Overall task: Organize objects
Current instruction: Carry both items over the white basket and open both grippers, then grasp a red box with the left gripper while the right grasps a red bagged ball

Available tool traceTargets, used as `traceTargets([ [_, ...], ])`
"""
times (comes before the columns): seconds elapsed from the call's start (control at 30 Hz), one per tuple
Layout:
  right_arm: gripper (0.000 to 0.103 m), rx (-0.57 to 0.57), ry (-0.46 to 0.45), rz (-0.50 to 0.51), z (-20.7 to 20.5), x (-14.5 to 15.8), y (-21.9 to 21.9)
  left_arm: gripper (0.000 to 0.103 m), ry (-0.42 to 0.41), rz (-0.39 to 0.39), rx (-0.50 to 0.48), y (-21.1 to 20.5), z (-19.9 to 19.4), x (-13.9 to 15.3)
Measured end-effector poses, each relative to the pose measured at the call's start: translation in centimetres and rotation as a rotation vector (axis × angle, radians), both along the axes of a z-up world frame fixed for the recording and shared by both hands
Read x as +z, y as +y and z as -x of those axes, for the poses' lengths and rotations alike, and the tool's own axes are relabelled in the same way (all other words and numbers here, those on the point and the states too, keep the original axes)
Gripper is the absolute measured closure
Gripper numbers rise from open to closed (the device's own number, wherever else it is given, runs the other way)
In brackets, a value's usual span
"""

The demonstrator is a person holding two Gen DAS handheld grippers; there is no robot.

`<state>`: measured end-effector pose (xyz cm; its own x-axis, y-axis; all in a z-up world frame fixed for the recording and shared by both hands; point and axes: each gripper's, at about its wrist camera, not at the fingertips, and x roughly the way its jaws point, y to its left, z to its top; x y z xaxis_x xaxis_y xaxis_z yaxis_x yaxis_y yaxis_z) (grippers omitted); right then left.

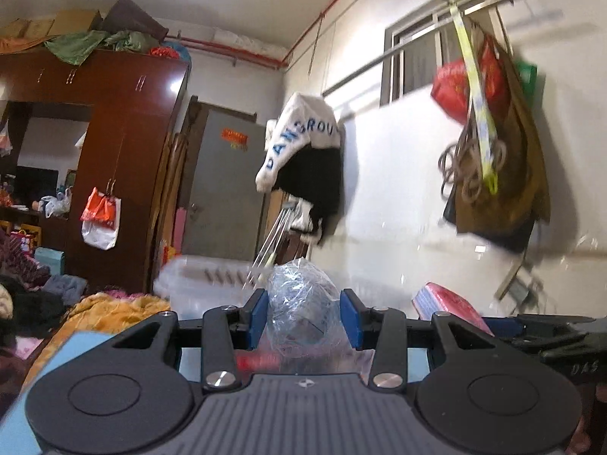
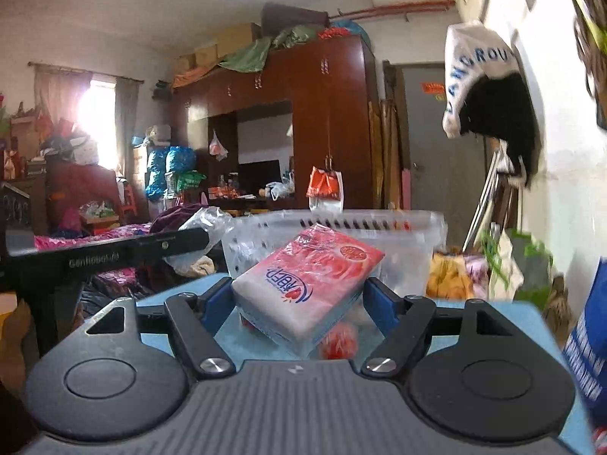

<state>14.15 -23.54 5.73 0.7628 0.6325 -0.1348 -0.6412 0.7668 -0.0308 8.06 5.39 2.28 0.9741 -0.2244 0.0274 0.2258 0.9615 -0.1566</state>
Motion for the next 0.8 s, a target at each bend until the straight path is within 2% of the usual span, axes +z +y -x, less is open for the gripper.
traceTargets([
  [0.1,0.027,-0.039,-0.022,0.027,-2.2,3.2,1.6,0.057,-0.022,-0.019,0.003,0.1,-1.5,3.7],
  [0.17,0.027,-0.030,-0.035,0.025,-4.7,5.0,2.7,0.058,-0.006,-0.023,0.011,-0.1,-3.3,5.9],
  [0.3,0.027,-0.110,0.005,0.073,-10.3,6.7,4.6,0.058,0.118,-0.042,0.031,-0.5,-9.3,8.8],
  [0.4,0.027,-0.115,0.089,0.073,-13.7,6.6,5.1,0.057,0.218,-0.030,0.058,-0.2,-13.4,8.6],
  [0.47,0.025,-0.111,0.113,0.075,-14.9,6.0,5.4,0.054,0.271,-0.041,0.074,-0.1,-15.3,8.0],
  [0.5,0.023,-0.117,0.116,0.090,-15.2,5.8,5.6,0.037,0.298,-0.052,0.090,-0.2,-16.2,7.5],
  [0.53,0.013,-0.132,0.119,0.099,-15.4,5.4,5.7,0.020,0.313,-0.068,0.103,-0.3,-16.9,7.0],
  [0.57,0.003,-0.151,0.114,0.102,-15.3,5.2,5.6,0.018,0.317,-0.079,0.121,-0.3,-17.2,6.6],
  [0.6,0.000,-0.164,0.109,0.097,-15.2,5.0,5.3,0.018,0.317,-0.094,0.140,-0.3,-17.4,6.2],
  [0.67,0.000,-0.158,0.119,0.068,-14.3,4.8,4.5,0.018,0.322,-0.102,0.134,-0.2,-17.1,5.9],
  [0.8,0.000,-0.157,0.130,0.022,-11.3,4.7,3.0,0.017,0.241,-0.084,0.099,0.1,-12.7,5.9],
])
